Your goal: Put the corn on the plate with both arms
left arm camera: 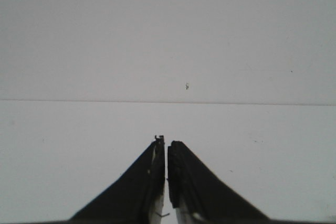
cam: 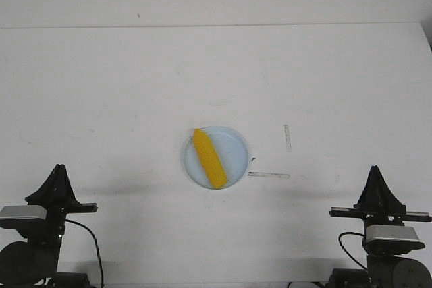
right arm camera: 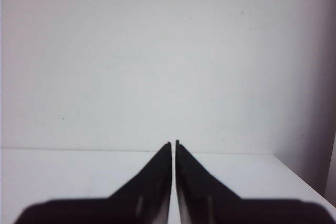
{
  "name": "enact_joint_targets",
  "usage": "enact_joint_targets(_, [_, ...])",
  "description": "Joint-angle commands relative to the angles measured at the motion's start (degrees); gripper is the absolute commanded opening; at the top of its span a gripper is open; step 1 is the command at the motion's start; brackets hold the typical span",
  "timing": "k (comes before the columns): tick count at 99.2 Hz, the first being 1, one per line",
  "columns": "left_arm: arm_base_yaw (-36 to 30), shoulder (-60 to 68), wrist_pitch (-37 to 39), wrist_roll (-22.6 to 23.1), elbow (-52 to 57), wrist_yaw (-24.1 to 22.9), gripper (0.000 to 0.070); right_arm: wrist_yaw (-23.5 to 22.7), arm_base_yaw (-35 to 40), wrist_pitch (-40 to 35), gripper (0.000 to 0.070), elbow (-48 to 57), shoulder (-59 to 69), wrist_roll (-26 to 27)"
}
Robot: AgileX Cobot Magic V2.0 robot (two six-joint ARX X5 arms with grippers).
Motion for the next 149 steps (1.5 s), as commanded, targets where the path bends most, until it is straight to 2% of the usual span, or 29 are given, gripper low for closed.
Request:
enact_joint_targets(1, [0.1, -1.4, 0.7, -0.3, 0.2, -0.6, 0.0001, 0.0, -0.1, 0.5, 0.0014, 0.2, 0.0, -0.1])
enact_joint_targets(20, [-0.1, -8.0, 1.2, 0.0, -0.4, 4.4, 0.0001, 0.0, -0.1, 0.5, 0.0014, 0.2, 0.0, -0.1])
enact_joint_targets(51, [0.0, -8.0, 1.7, 0.2, -5.9, 3.7, 0.0001, 0.0, -0.1, 0.7, 0.0014, 0.2, 0.0, -0.1])
enact_joint_targets(74, [0.1, -8.0, 8.3, 0.1, -16.3, 3.6, 0.0001, 0.0, -0.1, 0.9, 0.0014, 0.2, 0.0, -0.1])
enact_joint_targets(92, [0.1, -8.0, 19.3, 0.1, -24.7, 3.6, 0.0001, 0.0, -0.1, 1.0, 0.0014, 0.2, 0.0, -0.1])
enact_joint_targets(149, [0.1, -8.0, 17.8, -0.1, -24.7, 3.5, 0.0001, 0.0, -0.1, 1.0, 0.0014, 0.2, 0.0, -0.1])
